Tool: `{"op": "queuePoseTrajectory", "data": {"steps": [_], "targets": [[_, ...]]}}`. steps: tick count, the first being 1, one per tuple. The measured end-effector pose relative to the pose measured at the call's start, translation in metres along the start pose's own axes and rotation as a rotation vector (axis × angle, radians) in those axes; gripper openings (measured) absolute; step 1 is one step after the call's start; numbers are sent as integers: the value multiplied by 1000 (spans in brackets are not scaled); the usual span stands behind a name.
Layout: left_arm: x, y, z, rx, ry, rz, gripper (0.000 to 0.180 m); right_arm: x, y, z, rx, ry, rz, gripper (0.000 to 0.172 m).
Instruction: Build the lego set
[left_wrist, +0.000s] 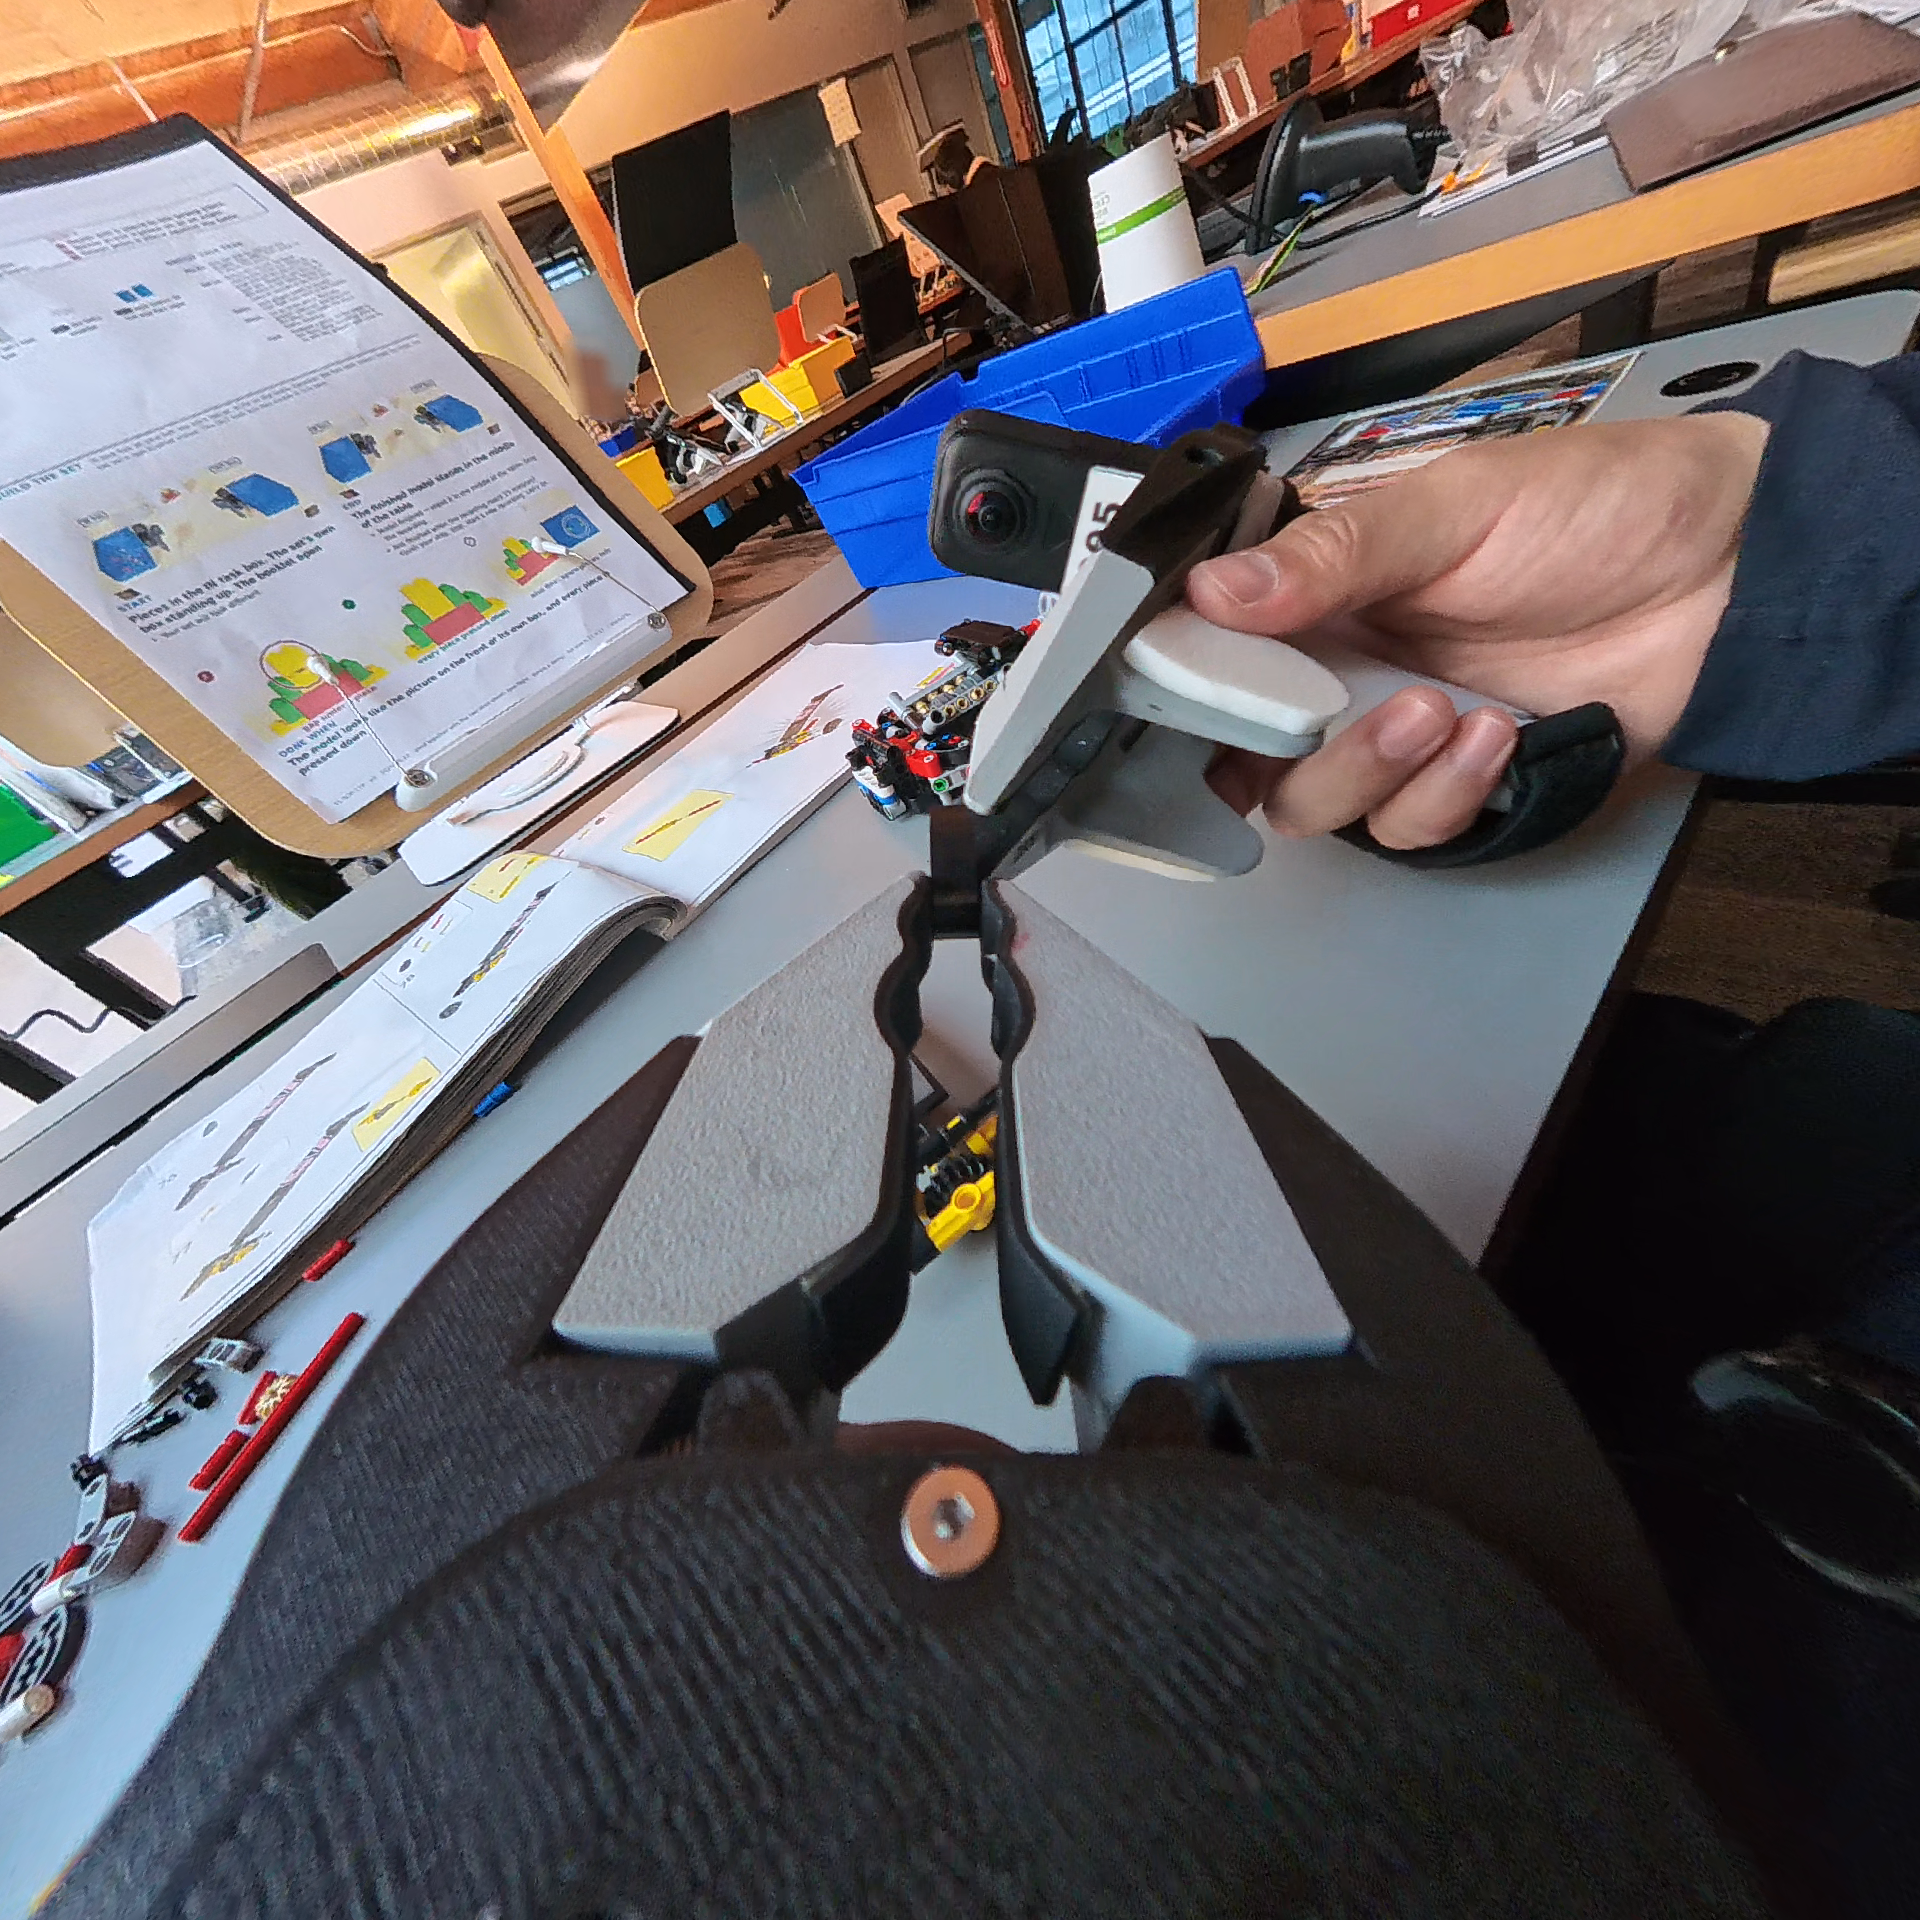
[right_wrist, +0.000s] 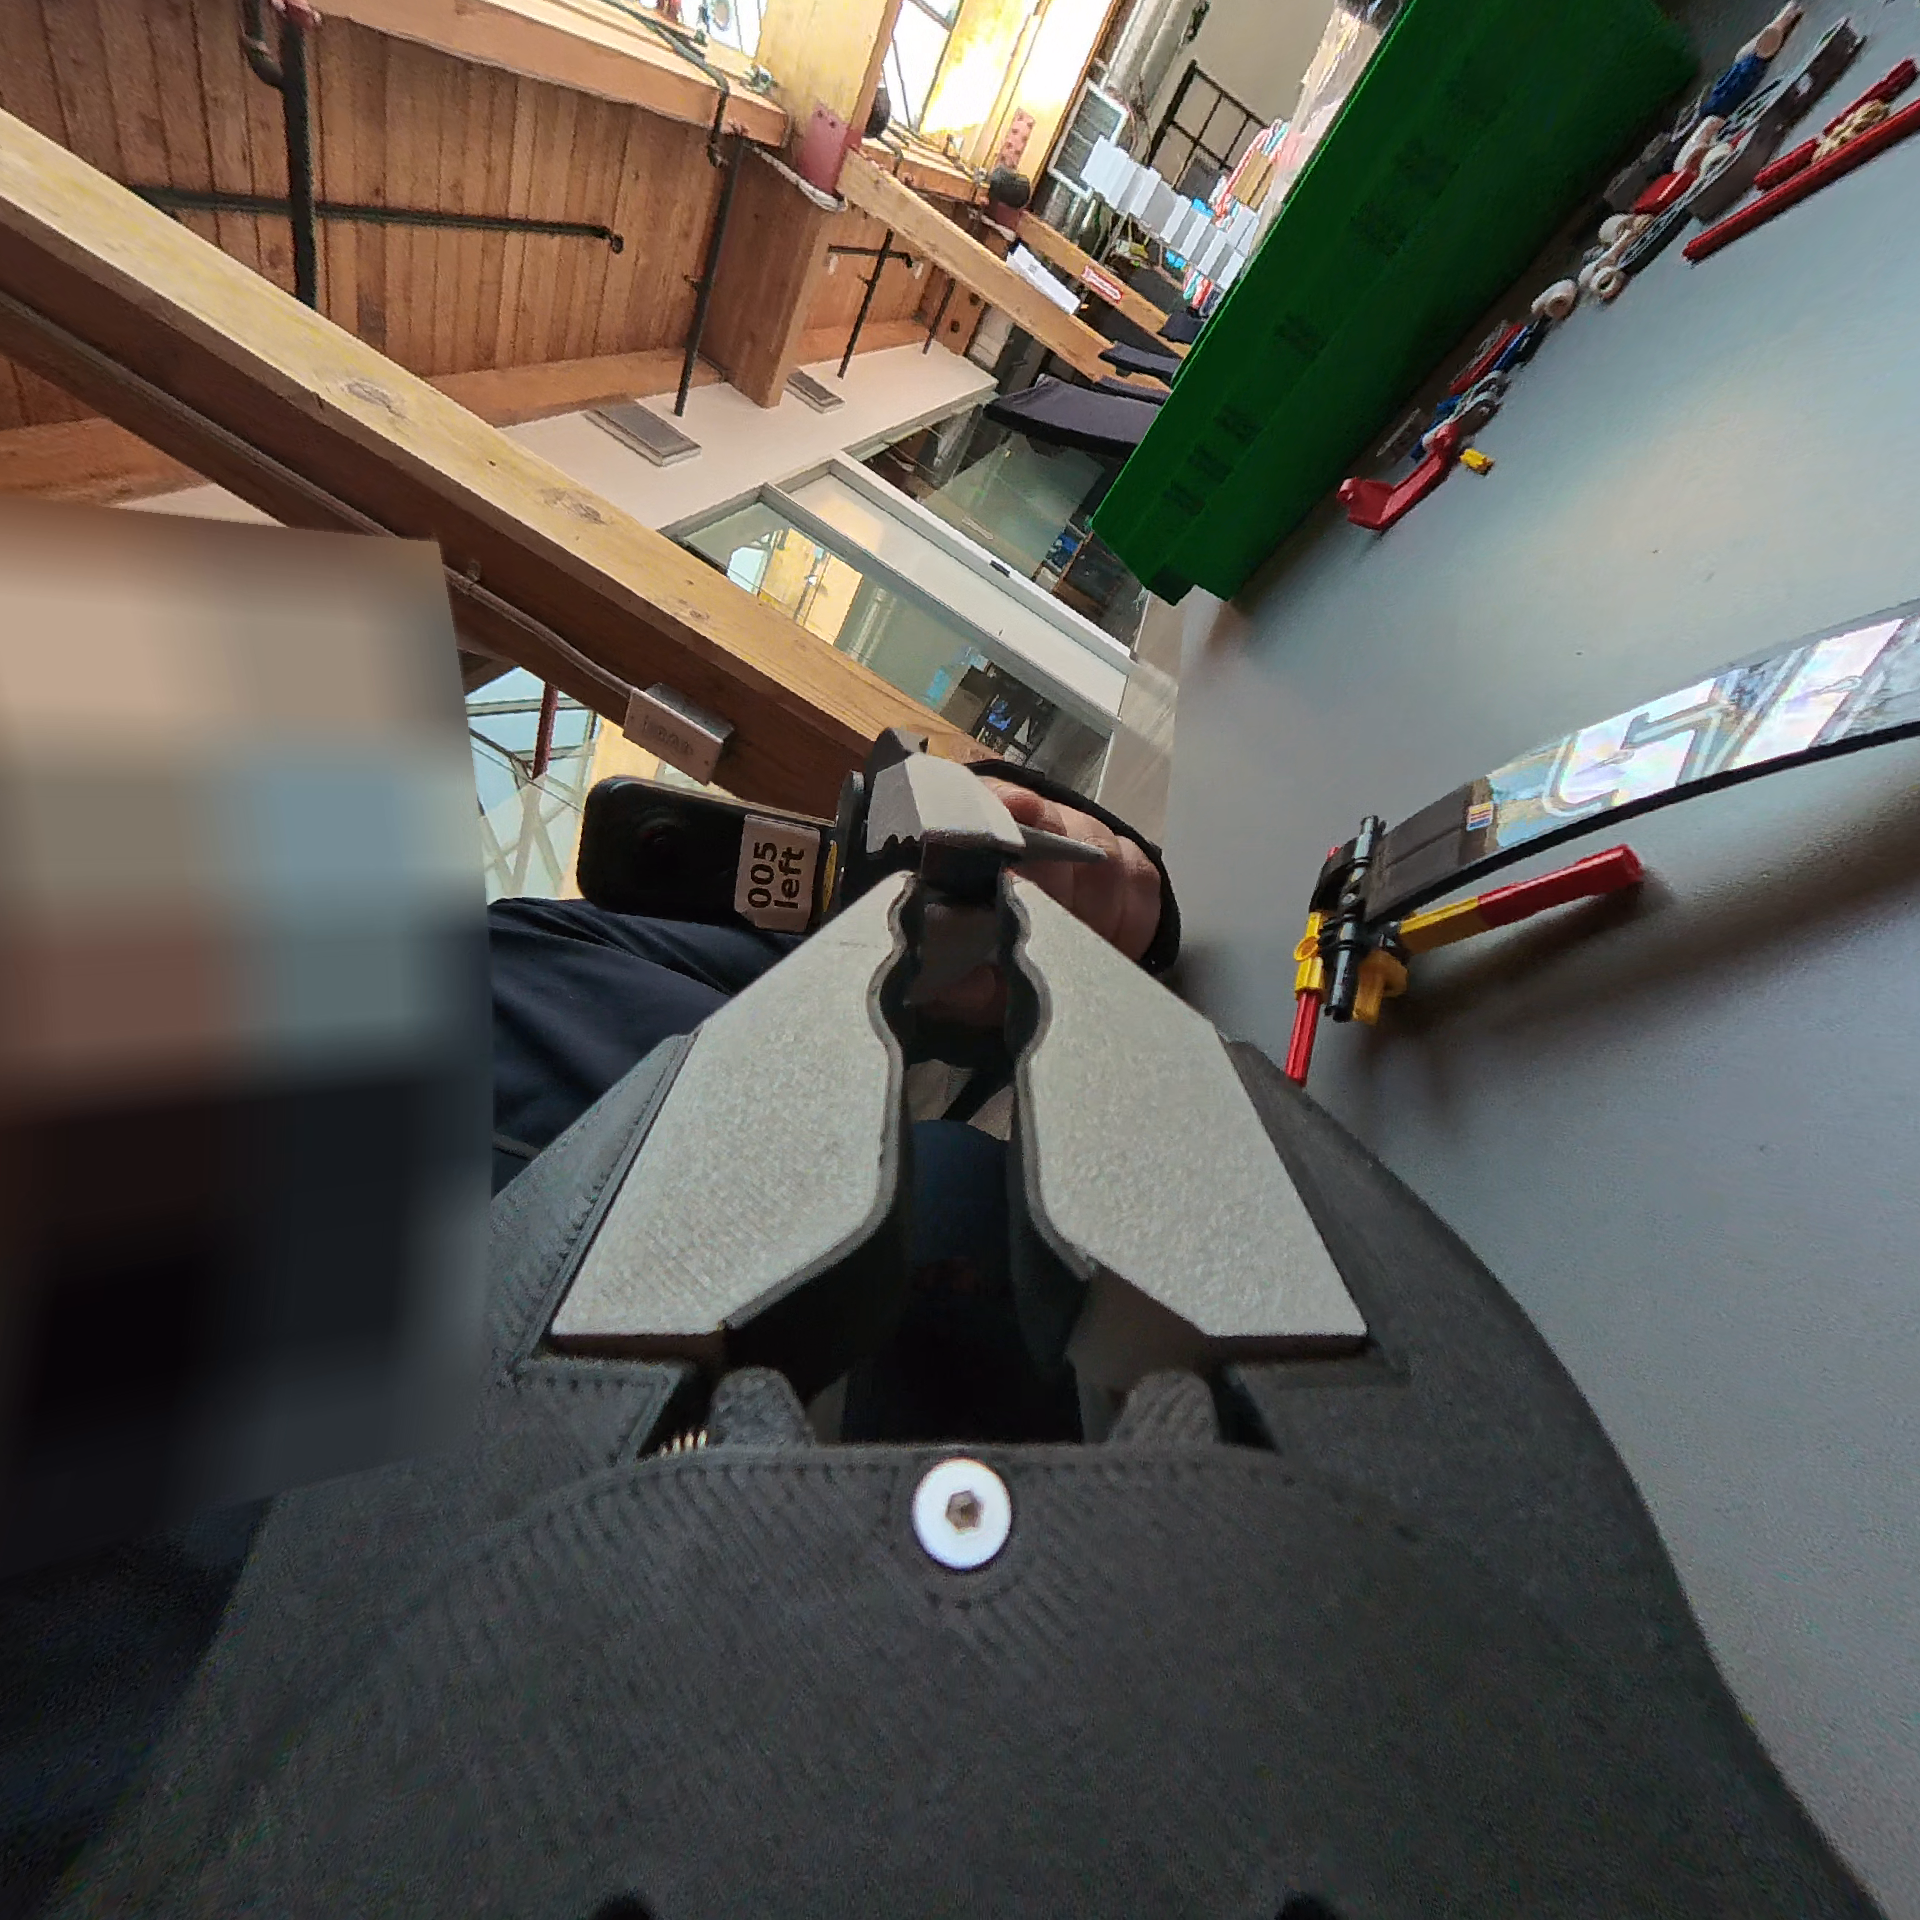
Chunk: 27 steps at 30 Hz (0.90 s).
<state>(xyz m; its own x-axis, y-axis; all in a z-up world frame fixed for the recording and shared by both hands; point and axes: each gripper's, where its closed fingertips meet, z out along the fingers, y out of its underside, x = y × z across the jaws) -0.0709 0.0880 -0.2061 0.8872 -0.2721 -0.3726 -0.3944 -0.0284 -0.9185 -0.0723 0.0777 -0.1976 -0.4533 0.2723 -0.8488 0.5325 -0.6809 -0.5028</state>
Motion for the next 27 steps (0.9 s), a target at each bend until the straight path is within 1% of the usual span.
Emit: {"op": "queuePoseTrajectory", "data": {"steps": [5,8,13,15,18,20,21,25,27], "targets": [[-3,8,3,-59,-18,9,6,9,-2,-1,4,66,-17,11],[-4,10,4,-67,-20,-3,6,12,-3,0,22,81,-13,11],[-6,10,3,-68,-24,-22,6,17,-5,1,48,106,-2,21],[-6,10,3,-69,-26,-24,6,15,-5,1,52,98,-5,19],[-5,12,3,-78,-25,-19,6,12,-6,4,60,69,6,21],[-5,11,3,-78,-25,-19,6,13,-4,5,51,72,0,14],[-6,12,3,-80,-27,-20,6,13,-4,6,51,77,-6,13],[-6,11,4,-80,-31,-27,6,13,-5,5,45,78,-11,13],[-5,9,3,-60,-26,-20,6,11,-4,5,37,44,5,13]]}}
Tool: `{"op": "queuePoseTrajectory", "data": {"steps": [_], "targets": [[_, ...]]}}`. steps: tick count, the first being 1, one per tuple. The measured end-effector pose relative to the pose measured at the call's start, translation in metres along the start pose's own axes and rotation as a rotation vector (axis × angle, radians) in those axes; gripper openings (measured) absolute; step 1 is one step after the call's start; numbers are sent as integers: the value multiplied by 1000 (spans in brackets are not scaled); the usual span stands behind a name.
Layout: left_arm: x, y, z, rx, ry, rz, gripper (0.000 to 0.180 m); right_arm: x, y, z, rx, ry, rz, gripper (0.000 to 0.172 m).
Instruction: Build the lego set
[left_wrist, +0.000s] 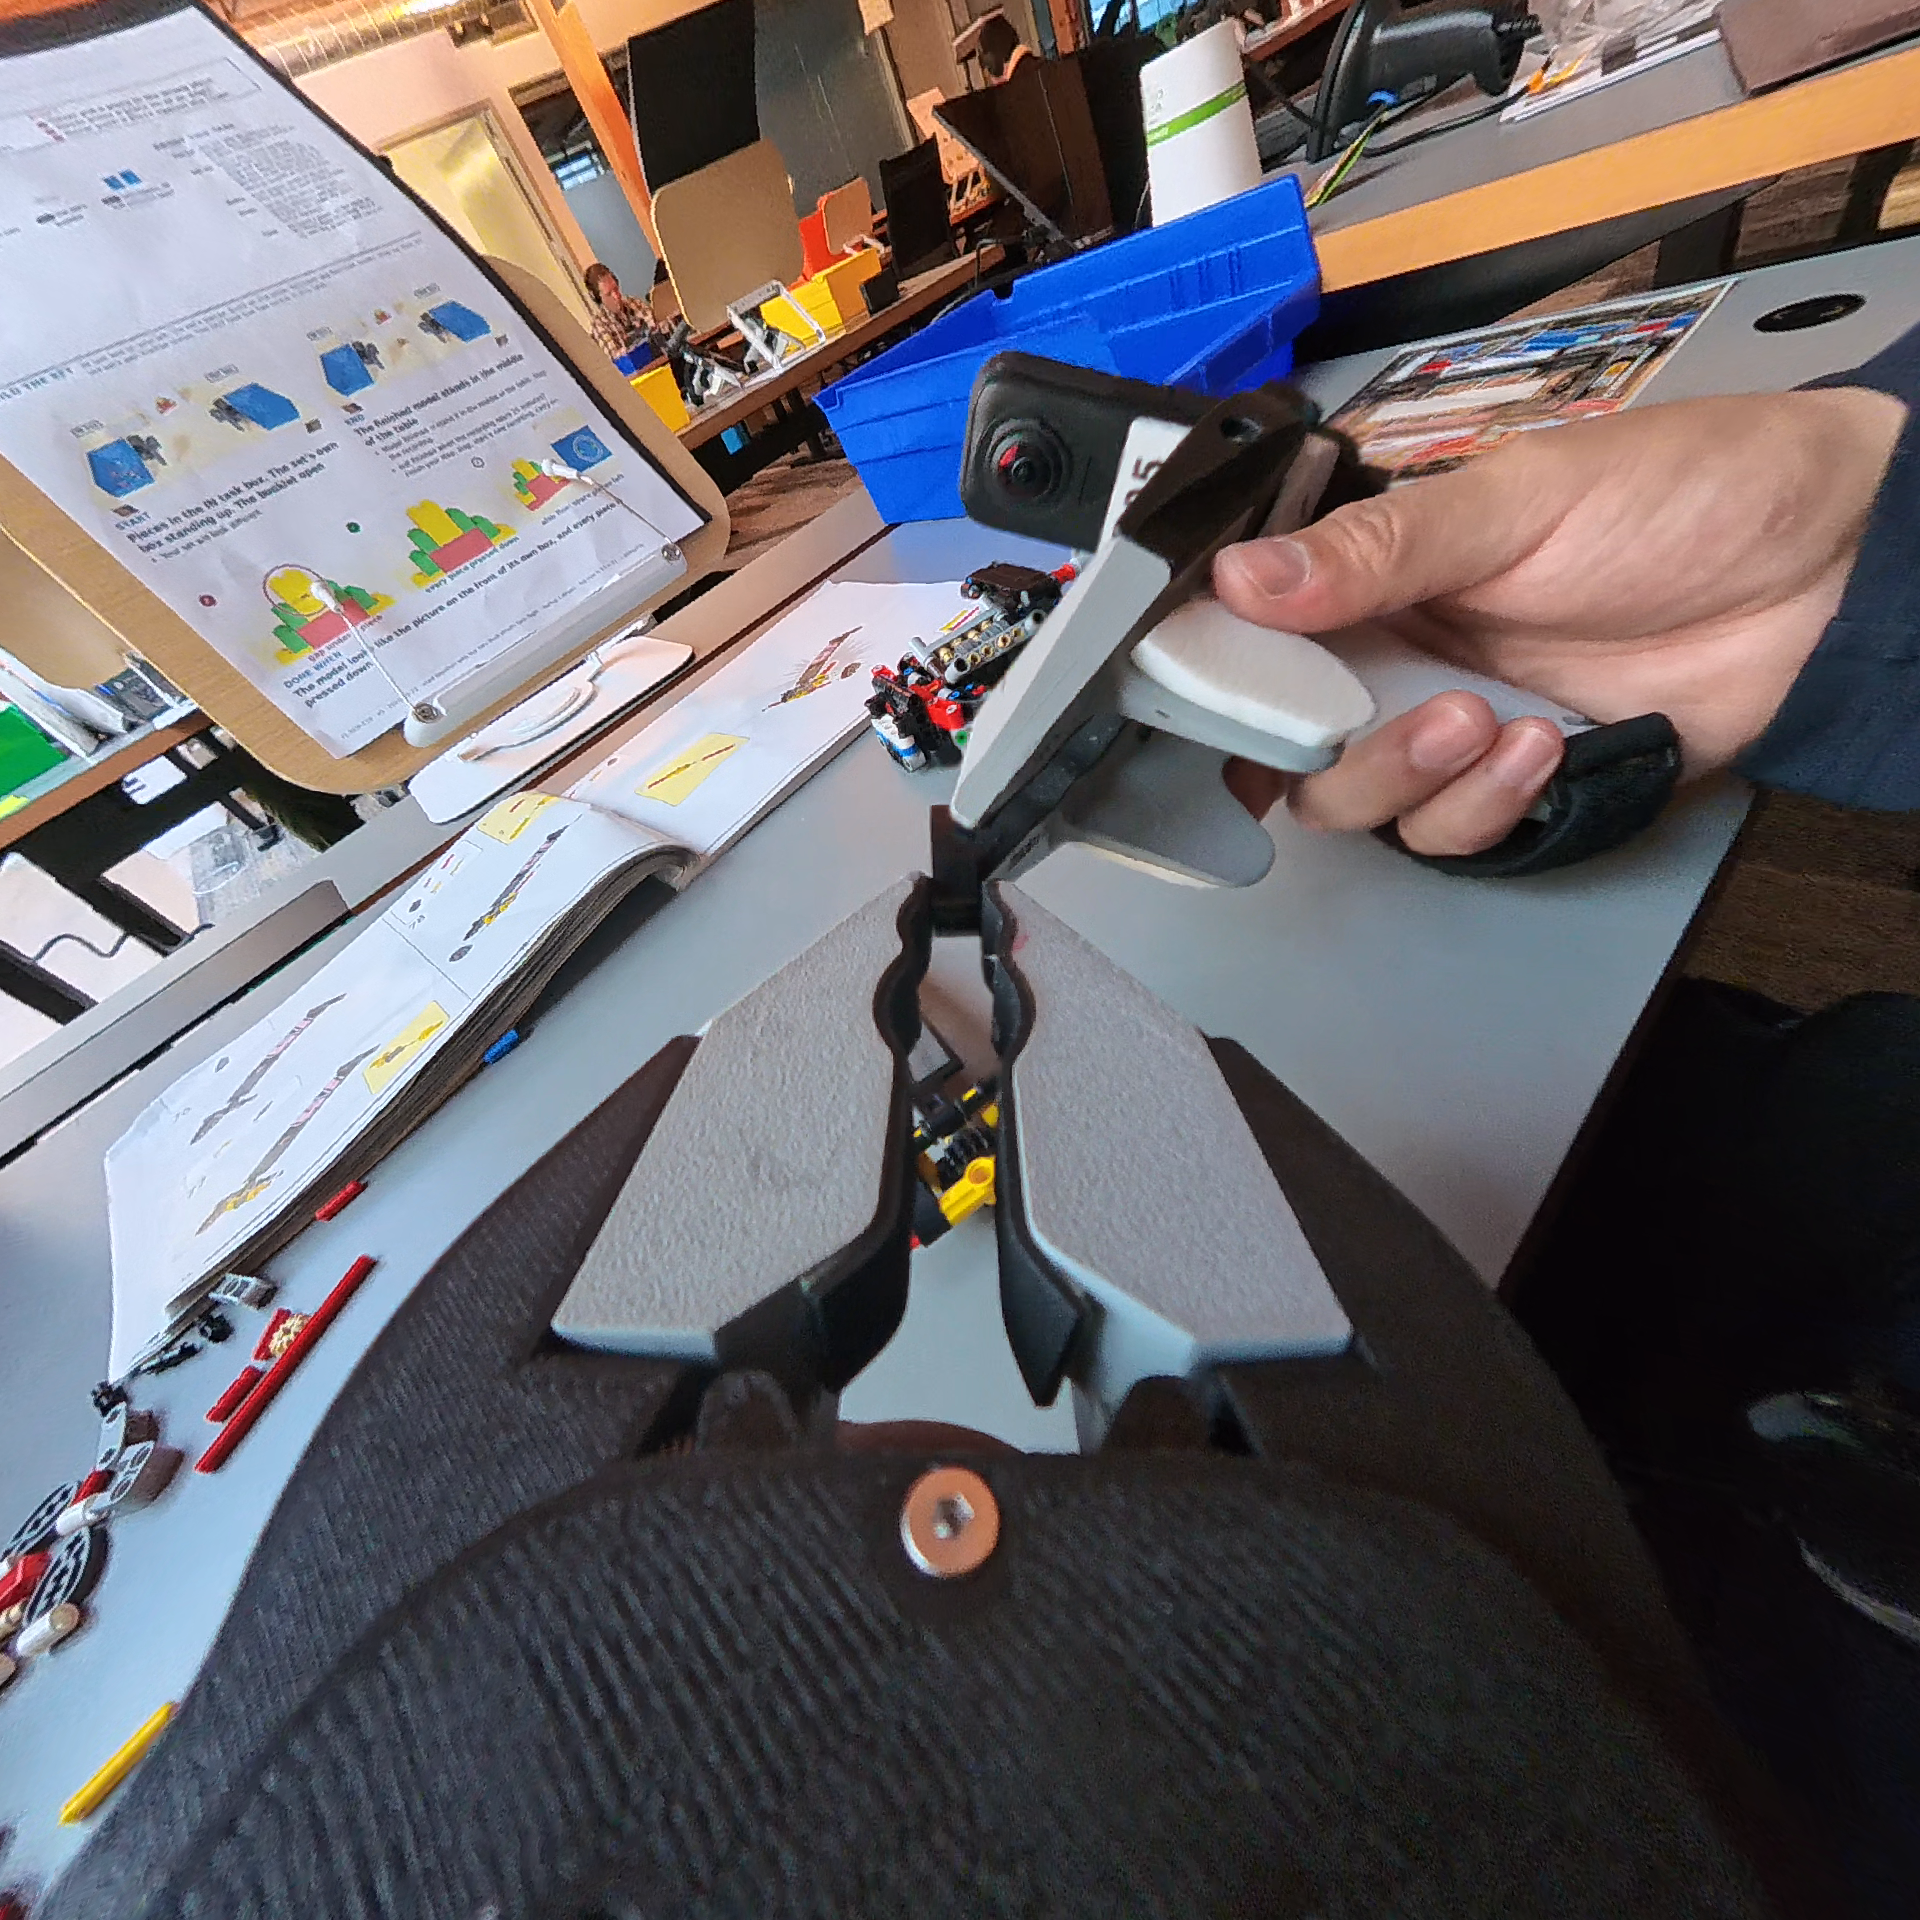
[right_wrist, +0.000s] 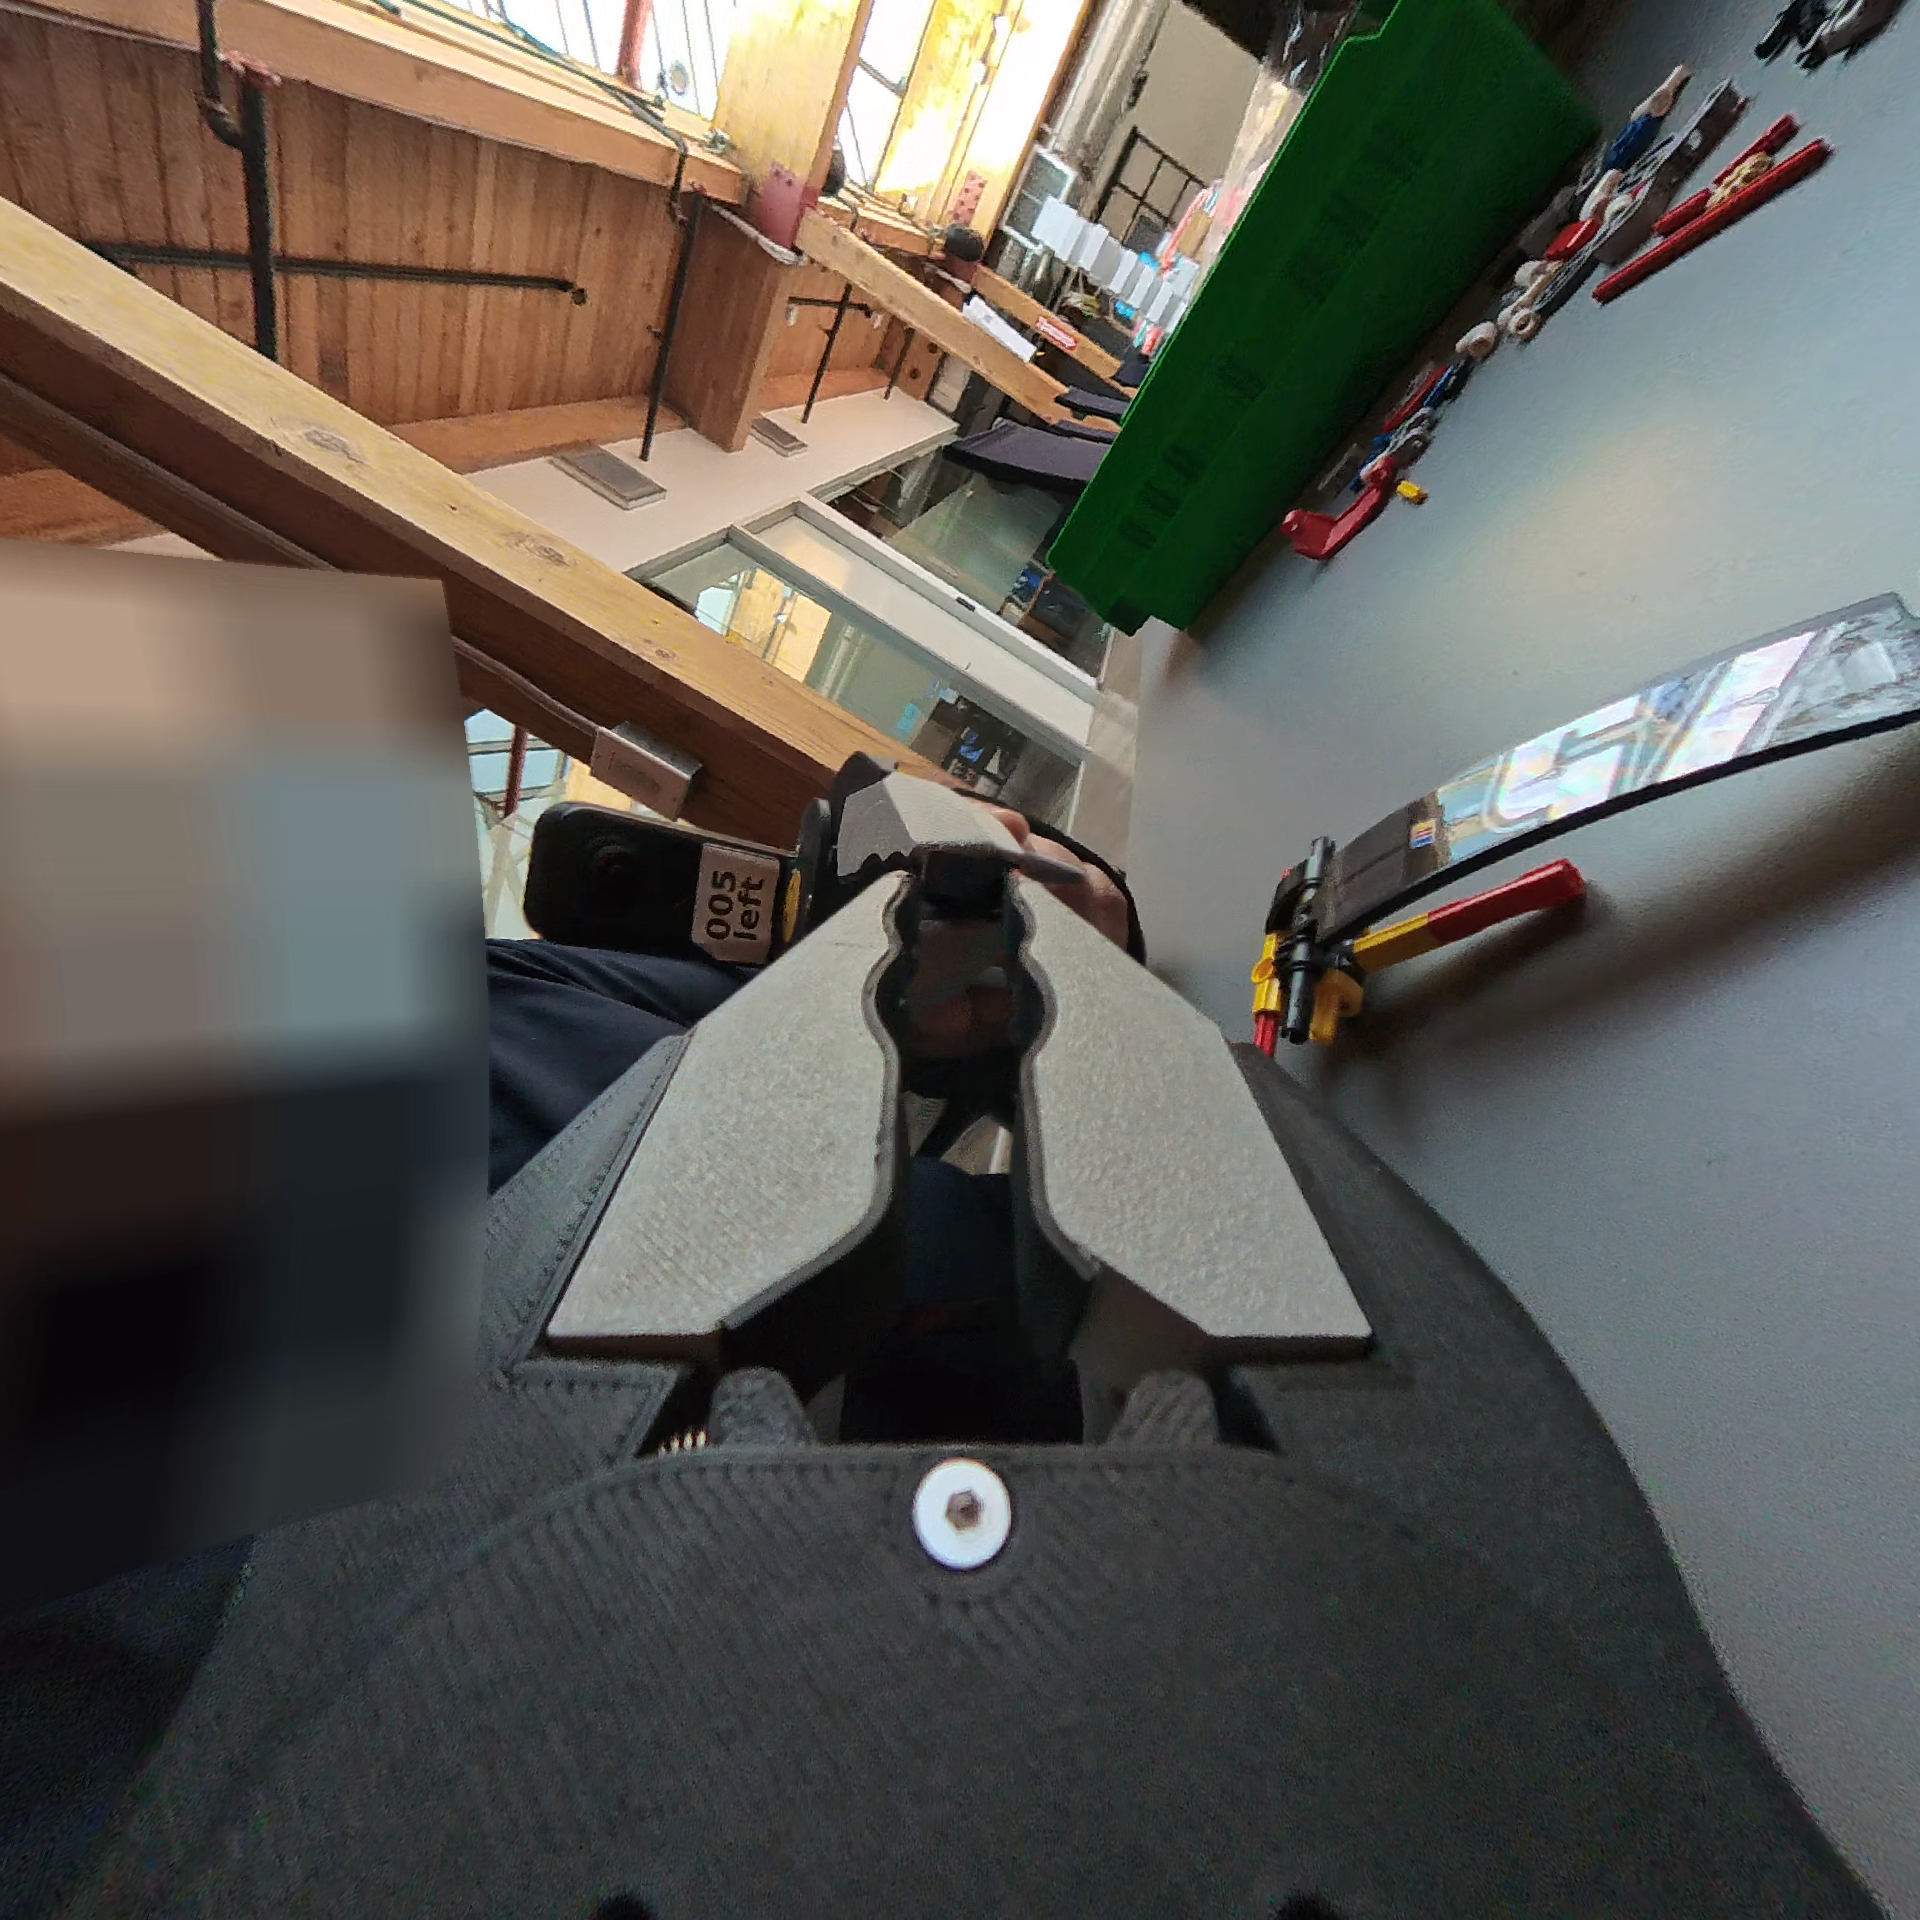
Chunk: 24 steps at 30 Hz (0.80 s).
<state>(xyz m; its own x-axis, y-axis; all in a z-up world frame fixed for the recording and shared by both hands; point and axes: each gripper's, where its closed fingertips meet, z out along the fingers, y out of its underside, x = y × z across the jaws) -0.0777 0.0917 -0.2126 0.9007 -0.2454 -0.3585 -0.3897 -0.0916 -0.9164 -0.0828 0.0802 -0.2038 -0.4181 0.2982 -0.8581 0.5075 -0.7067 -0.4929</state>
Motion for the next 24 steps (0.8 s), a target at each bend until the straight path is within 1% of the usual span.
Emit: {"op": "queuePoseTrajectory", "data": {"steps": [3,6,9,10,12,14,16,20,24], "targets": [[7,-3,-2,26,34,27,10,-4,3,-2,-52,-57,24,13],[12,-2,-4,35,46,116,16,-1,5,-5,-123,-65,31,13],[26,-4,-10,72,128,190,30,-3,15,-4,-242,-72,29,13],[30,-6,-13,88,171,203,31,-3,19,-4,-289,-70,24,13],[36,-4,-19,87,292,176,32,-5,26,-5,-369,-66,14,13],[38,-3,-23,78,419,104,32,-6,33,-7,-439,-62,7,13],[39,-2,-25,61,511,53,32,-8,37,-7,-487,-66,6,13],[43,-2,-27,72,615,67,31,-10,40,-6,-521,-88,12,13],[48,0,-26,67,665,80,24,-10,45,-6,-547,-110,27,13]]}}
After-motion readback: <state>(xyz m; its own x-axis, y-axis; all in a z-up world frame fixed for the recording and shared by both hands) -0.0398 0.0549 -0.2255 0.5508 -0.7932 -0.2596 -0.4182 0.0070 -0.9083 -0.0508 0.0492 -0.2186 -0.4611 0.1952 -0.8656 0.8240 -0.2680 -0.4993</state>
